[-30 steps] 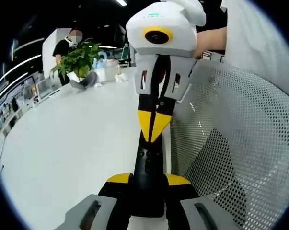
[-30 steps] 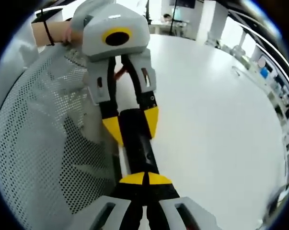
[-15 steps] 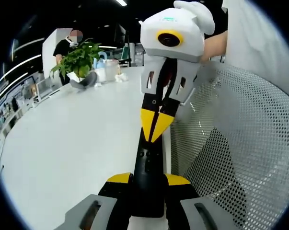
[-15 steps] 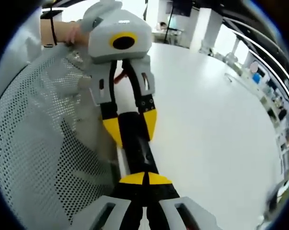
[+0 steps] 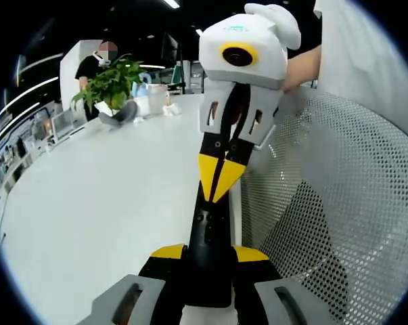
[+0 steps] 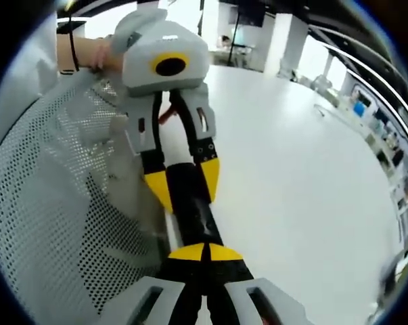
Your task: Press the specified remote control buttons in sequence, fully releasing each button before pressing the next.
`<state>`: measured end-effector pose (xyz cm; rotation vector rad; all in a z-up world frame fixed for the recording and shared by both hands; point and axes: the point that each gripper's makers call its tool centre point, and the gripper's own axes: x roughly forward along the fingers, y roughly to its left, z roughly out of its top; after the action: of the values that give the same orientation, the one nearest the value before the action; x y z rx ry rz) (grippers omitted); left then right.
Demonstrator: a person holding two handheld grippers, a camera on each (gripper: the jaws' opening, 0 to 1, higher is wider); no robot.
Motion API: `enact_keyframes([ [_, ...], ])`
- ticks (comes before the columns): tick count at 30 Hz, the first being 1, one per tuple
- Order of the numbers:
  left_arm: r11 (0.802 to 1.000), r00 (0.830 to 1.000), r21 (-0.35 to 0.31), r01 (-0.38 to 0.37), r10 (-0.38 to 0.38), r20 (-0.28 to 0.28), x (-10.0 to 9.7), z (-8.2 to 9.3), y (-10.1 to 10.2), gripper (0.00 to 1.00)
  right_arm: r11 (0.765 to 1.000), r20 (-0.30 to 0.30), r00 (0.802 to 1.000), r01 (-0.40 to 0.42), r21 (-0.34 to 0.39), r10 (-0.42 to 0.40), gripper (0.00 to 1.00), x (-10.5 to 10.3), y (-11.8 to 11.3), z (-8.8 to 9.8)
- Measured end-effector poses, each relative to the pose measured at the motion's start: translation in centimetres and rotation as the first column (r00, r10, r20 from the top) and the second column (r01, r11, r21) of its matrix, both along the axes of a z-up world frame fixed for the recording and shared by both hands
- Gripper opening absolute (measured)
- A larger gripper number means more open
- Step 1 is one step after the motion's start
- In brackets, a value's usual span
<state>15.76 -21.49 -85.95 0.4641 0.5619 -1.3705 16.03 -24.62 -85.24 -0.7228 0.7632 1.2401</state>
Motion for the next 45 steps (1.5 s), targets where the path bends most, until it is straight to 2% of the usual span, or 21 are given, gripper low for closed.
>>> enact_keyframes([
  [8, 1.000, 1.000, 0.000, -0.001, 0.001, 0.000, -0.01, 0.00, -0.01, 0.25, 0.999, 0.014, 0.999, -0.034, 0.024, 0.034, 0.00, -0.16, 0.80, 0.24],
  [11, 1.000, 1.000, 0.000, -0.001, 0.001, 0.000, -0.01, -0.01, -0.01, 0.25, 0.998, 0.029, 0.998, -0.059, 0.006, 0.059, 0.00, -0.12, 0.94, 0.04],
  [19, 1.000, 1.000, 0.000, -0.001, 0.001, 0.000, -0.01, 0.01, -0.02, 0.25, 0.997, 0.009, 0.997, -0.077, -0.003, 0.077, 0.00, -0.20, 0.84, 0.06],
  [35, 1.000, 1.000, 0.000, 0.000, 0.000, 0.000, 0.02, 0.04, 0.01, 0.25, 0.995, 0.018, 0.996, -0.086, -0.053, 0.087, 0.00, -0.18, 0.86, -0.02],
  [40, 1.000, 1.000, 0.001, 0.000, 0.000, 0.001, 0.05, 0.05, 0.00, 0.25, 0.995, -0.014, 0.997, -0.071, -0.073, 0.070, 0.00, 0.02, 0.92, -0.05],
  [45, 1.000, 1.000, 0.002, -0.001, 0.001, 0.001, 0.06, 0.04, 0.01, 0.25, 0.995, -0.022, 0.998, -0.063, -0.074, 0.061, 0.00, -0.09, 0.80, -0.09],
])
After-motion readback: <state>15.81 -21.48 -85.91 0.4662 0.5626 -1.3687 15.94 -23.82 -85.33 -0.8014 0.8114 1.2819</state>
